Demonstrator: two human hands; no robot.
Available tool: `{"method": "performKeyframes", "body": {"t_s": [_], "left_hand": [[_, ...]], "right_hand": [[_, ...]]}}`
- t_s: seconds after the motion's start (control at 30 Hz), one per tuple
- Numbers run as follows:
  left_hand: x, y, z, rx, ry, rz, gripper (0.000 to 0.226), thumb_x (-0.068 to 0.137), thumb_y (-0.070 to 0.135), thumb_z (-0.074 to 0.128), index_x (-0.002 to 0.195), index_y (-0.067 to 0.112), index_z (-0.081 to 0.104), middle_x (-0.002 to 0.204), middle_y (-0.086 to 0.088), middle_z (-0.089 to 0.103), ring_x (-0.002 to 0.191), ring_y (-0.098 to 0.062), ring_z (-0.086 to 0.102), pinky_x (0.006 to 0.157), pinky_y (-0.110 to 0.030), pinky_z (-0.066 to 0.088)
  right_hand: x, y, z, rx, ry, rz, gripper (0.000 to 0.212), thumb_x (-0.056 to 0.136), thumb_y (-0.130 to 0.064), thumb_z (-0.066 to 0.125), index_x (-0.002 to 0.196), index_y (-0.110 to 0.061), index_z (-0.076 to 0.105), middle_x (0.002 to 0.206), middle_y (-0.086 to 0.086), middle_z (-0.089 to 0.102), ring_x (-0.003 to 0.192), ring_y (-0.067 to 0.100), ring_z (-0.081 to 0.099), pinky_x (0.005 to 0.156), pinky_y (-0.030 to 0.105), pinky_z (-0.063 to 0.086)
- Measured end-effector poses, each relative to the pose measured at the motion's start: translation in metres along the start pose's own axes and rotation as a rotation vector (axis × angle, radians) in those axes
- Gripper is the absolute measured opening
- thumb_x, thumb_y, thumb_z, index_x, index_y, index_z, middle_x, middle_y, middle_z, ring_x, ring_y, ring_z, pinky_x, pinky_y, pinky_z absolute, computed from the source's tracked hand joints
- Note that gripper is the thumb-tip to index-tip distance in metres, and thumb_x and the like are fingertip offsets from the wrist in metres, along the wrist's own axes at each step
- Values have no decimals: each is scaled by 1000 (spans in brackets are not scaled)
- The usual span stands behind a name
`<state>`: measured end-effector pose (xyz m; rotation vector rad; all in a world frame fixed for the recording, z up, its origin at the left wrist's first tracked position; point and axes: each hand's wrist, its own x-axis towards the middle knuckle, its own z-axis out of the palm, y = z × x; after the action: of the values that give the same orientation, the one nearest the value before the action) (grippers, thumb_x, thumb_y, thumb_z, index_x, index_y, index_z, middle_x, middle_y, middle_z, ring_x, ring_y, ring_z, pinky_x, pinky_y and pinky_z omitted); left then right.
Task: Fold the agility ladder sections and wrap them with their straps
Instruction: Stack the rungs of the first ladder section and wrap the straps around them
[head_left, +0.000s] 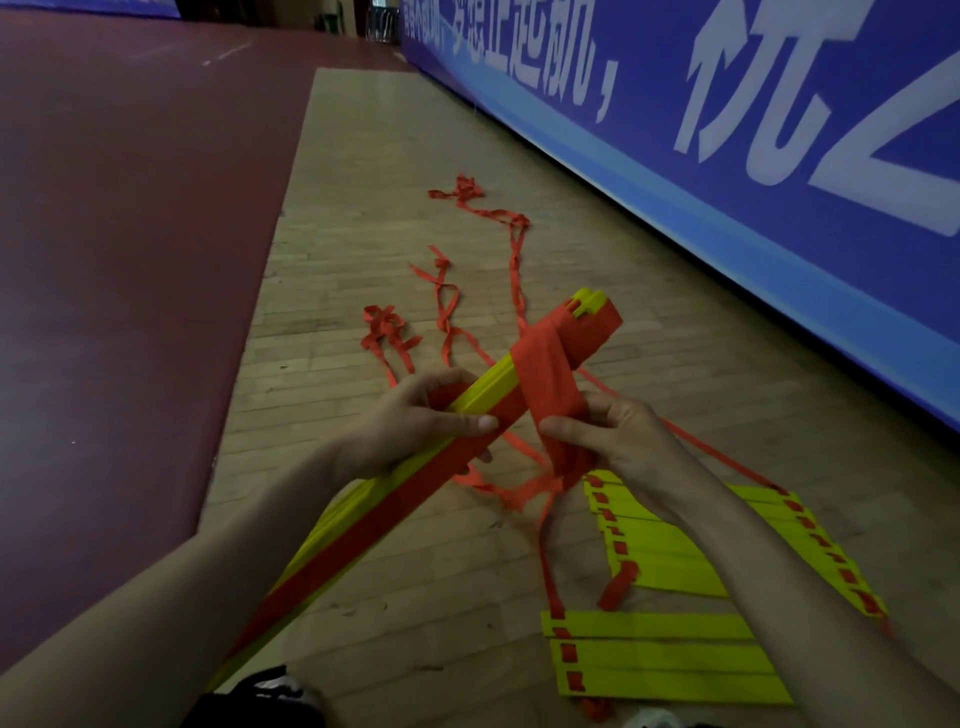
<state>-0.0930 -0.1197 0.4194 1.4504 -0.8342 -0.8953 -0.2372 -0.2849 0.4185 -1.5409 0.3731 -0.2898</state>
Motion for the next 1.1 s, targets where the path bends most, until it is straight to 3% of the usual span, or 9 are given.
{"method": "performKeyframes", "body": {"t_s": [0.17, 0.23, 0.37, 0.5, 0.63, 0.7, 0.8, 0.9, 1.1], "left_hand": [[-5, 7, -4, -115, -137, -41, 38, 82, 9, 69, 117, -4, 57, 99, -24, 65, 75, -30, 70, 59, -35, 59], [-7, 8, -5, -176, -228, -68, 40, 79, 16, 74, 115, 2, 63, 110, -27, 61, 78, -32, 71, 61, -35, 59], [-8, 5, -8, -269, -481, -116, 40, 74, 30, 79, 109, 14, 69, 106, -12, 70, 80, -28, 72, 63, -35, 59], [-6, -3, -3, -349, -585, -181, 42, 72, 30, 81, 108, 12, 70, 101, -10, 71, 76, -25, 72, 60, -33, 59], [-4, 1, -2, -176, -424, -142, 55, 69, 45, 80, 111, 12, 66, 94, -6, 68, 70, -23, 66, 62, -30, 56], [-1, 2, 1, 100, -292, -78, 60, 71, 47, 75, 118, 12, 60, 90, -3, 64, 74, -23, 60, 67, -33, 52], [6, -9, 13, 566, -31, 49, 45, 76, 34, 78, 113, 17, 60, 82, -1, 63, 71, -18, 63, 72, -39, 56], [8, -23, 19, 833, 171, 173, 32, 89, 32, 65, 116, 18, 57, 93, -5, 66, 83, -23, 65, 74, -43, 53], [-3, -25, 15, 1204, 278, 305, 63, 87, 67, 30, 130, 24, 48, 121, 4, 60, 99, -28, 65, 71, -44, 53]], "right_hand": [[-1, 0, 3, -17, 85, -34, 48, 62, -19, 76, 101, 6, 63, 87, 16, 72, 74, 21, 65, 70, 33, 51], [-3, -2, 4, 8, 55, -71, 45, 60, -14, 77, 101, -3, 63, 81, 8, 73, 69, 14, 67, 64, 25, 53], [-10, -7, 5, 35, -119, -104, 37, 55, -5, 80, 90, -6, 67, 71, -2, 72, 63, 8, 66, 61, 19, 52], [-17, -15, 7, 183, -239, -21, 12, 66, 2, 64, 76, 0, 58, 39, -1, 47, 25, 6, 36, 33, 11, 30], [-13, -16, 13, 250, -106, -20, 16, 68, -5, 68, 78, -3, 56, 42, -3, 44, 25, 4, 31, 32, 13, 26], [-6, -15, 14, 311, -25, 1, 14, 70, -11, 63, 80, -5, 54, 39, -5, 40, 24, 2, 28, 31, 14, 24], [2, -12, 12, 418, 41, 66, 14, 72, -12, 63, 77, -8, 51, 35, -8, 35, 23, 1, 26, 30, 13, 21], [8, -9, 13, 457, 78, 104, 15, 70, -13, 66, 76, -9, 53, 37, -6, 31, 25, 1, 26, 29, 14, 23], [9, -8, 10, 115, 97, -30, 12, 79, -15, 70, 84, -11, 59, 43, -11, 49, 33, 2, 41, 35, 16, 33]]}}
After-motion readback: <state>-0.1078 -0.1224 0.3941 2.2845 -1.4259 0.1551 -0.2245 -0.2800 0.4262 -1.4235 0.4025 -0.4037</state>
